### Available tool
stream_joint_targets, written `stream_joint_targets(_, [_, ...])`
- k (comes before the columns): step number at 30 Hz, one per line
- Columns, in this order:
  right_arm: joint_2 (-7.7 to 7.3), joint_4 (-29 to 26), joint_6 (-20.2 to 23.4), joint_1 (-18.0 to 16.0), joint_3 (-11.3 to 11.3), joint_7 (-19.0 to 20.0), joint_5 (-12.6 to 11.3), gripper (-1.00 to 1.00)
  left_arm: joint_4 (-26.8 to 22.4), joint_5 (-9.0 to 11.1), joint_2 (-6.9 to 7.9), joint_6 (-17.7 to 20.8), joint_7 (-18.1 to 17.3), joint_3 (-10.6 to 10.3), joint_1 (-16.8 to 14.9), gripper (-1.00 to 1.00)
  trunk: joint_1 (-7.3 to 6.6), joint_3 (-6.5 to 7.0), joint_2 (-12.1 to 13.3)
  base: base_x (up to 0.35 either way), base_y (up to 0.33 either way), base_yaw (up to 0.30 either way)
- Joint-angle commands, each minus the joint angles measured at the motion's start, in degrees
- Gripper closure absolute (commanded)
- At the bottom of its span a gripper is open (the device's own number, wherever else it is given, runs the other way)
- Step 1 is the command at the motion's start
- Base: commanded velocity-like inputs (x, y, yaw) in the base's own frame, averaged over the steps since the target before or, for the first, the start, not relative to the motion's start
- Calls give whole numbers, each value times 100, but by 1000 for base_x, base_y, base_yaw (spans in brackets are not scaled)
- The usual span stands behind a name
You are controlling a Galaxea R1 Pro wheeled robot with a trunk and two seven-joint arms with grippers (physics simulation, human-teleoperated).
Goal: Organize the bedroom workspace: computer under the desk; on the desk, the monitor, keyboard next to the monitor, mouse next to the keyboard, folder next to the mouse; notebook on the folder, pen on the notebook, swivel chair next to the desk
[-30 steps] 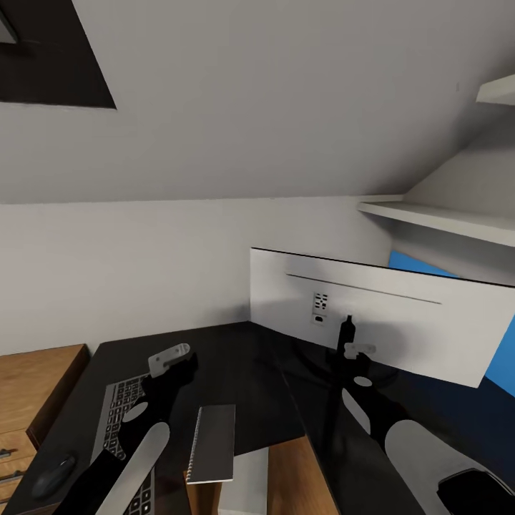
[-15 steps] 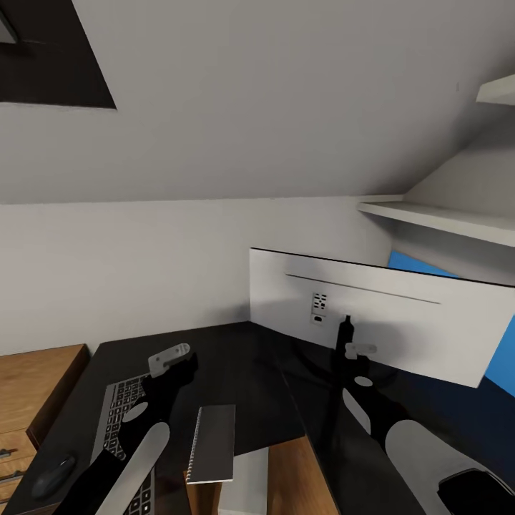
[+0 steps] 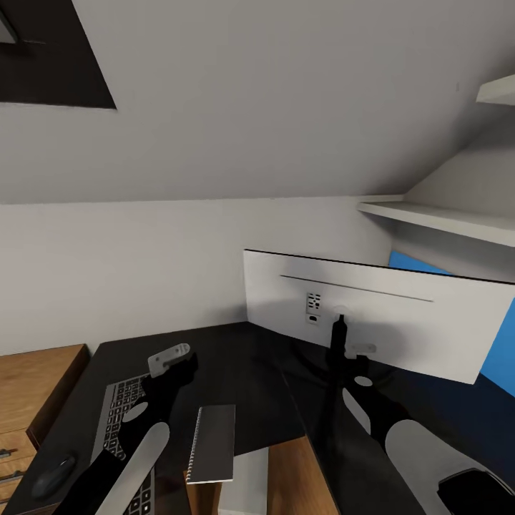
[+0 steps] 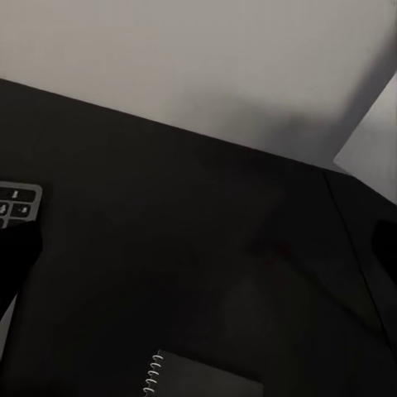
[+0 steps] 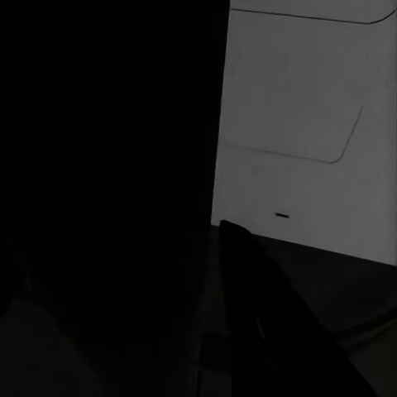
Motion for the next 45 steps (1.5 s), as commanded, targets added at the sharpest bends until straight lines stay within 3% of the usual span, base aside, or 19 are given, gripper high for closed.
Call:
stream_joint_targets(1, [-5,6,-32,-4,51,-20,-113,100,-8,26,6,19,43,-12,-8,-100,1,-9,-5,0,0,0])
stream_joint_targets(21, [-13,-2,-33,-4,43,-26,-103,100,1,31,0,18,43,-20,-8,-100,1,-9,-5,-9,0,0])
stream_joint_targets(45, [-13,-21,-33,-4,39,-21,-98,100,1,31,-2,19,43,-28,-8,-100,1,-9,-5,-326,0,0])
